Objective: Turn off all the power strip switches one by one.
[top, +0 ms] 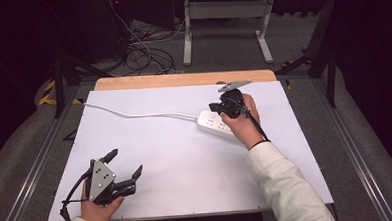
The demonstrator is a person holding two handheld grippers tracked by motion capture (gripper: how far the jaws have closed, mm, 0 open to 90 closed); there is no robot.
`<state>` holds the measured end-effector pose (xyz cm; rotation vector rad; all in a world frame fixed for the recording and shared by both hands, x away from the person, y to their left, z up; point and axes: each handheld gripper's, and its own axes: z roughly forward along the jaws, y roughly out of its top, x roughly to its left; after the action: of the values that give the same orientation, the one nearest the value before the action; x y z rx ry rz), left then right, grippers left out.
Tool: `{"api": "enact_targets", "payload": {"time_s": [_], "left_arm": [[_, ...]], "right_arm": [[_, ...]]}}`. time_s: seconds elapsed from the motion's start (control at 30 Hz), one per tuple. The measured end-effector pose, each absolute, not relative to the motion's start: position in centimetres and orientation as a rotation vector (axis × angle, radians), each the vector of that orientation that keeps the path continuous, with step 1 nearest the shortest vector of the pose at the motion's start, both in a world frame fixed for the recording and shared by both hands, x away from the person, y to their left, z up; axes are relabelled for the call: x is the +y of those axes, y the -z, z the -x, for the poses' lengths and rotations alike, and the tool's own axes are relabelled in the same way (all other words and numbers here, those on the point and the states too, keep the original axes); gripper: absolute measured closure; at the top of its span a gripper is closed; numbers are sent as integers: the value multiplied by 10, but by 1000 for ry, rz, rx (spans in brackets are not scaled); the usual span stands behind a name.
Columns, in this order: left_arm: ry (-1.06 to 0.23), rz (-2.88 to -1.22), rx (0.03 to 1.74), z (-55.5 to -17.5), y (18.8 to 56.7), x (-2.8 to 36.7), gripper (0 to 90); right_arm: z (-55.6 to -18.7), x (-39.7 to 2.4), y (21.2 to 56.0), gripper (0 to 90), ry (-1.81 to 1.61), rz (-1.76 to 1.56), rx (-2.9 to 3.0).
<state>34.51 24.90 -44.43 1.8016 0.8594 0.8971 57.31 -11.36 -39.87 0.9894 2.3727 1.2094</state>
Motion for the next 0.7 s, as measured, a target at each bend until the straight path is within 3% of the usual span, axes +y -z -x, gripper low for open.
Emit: {"api": "enact_targets", "payload": {"time_s": [0.47,0.7], "left_arm": [[-896,-1798,863,-345,444,249,146],[-895,-1793,867,-344,443,250,146]], "right_arm": [[-554,-120,381,727,-1267,-920,2363],[-537,-128,368,578,-1305,-874,2337]]}}
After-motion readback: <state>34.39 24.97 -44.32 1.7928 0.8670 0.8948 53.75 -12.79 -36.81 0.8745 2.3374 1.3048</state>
